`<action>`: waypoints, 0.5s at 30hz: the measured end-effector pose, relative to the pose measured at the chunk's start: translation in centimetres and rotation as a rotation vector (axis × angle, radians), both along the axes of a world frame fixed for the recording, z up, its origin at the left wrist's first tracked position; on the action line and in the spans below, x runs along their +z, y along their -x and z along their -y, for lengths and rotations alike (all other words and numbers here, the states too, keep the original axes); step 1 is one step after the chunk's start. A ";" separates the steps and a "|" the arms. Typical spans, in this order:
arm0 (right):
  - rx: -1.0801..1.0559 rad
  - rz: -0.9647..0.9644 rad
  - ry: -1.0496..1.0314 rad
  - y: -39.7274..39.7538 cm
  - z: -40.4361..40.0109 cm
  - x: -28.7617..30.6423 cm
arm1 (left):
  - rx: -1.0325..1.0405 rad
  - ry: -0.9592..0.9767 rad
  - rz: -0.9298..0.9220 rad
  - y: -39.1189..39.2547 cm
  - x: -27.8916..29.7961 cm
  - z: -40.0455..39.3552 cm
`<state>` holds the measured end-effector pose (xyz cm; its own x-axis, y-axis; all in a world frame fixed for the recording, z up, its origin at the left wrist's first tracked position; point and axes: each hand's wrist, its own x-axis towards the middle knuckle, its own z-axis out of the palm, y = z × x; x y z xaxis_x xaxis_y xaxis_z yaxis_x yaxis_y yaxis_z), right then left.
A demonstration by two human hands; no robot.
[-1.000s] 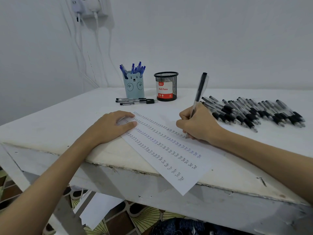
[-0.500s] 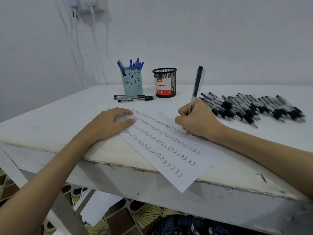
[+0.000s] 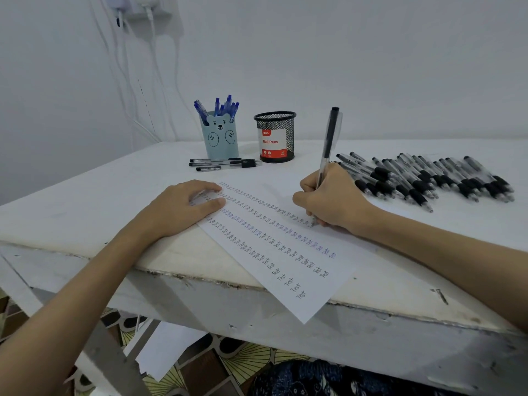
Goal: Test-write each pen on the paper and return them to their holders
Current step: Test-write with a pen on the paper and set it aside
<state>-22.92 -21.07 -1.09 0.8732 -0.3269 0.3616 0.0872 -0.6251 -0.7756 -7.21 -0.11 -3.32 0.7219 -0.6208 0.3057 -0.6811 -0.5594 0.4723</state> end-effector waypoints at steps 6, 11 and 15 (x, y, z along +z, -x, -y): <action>-0.021 0.014 0.039 -0.2 0.0 -0.3 | -0.013 -0.008 0.007 -0.1 0.0 0.0; -0.005 0.009 0.010 -0.2 0.2 -0.3 | -0.014 -0.005 0.002 0.0 0.0 0.0; -0.047 0.001 -0.037 -0.3 0.1 -0.3 | -0.013 0.000 -0.009 0.0 0.1 -0.1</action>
<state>-22.60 -21.16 -1.37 0.8560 -0.3807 0.3497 0.0595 -0.5994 -0.7982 -7.24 -0.05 -3.25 0.7165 -0.6302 0.2991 -0.6840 -0.5508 0.4783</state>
